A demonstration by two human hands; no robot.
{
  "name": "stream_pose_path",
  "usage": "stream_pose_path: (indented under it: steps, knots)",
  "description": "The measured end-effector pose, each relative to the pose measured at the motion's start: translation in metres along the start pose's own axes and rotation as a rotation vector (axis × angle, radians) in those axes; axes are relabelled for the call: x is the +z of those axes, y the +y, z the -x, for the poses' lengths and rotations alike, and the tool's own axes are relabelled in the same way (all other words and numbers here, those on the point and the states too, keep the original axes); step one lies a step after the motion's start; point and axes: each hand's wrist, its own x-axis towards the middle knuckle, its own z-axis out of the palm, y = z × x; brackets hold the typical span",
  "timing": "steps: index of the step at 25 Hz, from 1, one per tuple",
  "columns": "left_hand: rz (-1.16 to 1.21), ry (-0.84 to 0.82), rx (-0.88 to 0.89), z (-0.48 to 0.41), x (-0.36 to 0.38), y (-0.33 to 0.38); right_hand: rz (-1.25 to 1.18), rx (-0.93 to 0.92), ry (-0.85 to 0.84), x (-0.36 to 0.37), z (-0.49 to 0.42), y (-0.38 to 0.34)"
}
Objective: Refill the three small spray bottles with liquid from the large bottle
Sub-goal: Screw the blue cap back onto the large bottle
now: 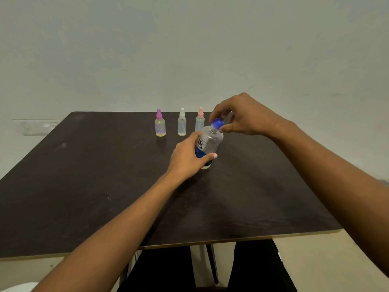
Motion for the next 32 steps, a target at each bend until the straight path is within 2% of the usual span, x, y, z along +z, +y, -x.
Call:
stream_pose_path:
  steps: [8, 17, 19, 22, 24, 32]
  knots:
    - [-0.025, 0.006, 0.009, 0.002, 0.002, 0.005, 0.065, 0.0, -0.139, -0.009, -0.008, -0.004]
    - [-0.062, -0.013, 0.028, 0.008, 0.007, 0.007, 0.132, 0.1, -0.117, 0.001, -0.005, 0.001]
    - [-0.058, -0.019, 0.027, 0.009, 0.007, 0.009, 0.103, 0.09, -0.114, -0.002, 0.0, 0.001]
    - [-0.052, -0.028, 0.023, 0.007, 0.007, 0.01, -0.03, 0.023, -0.192, -0.022, 0.003, 0.002]
    - [-0.044, -0.032, 0.017, 0.005, 0.007, 0.013, -0.034, -0.006, -0.235, -0.03, 0.003, 0.003]
    - [-0.044, -0.041, 0.013, 0.009, 0.012, 0.018, 0.072, 0.082, -0.148, -0.021, 0.002, 0.0]
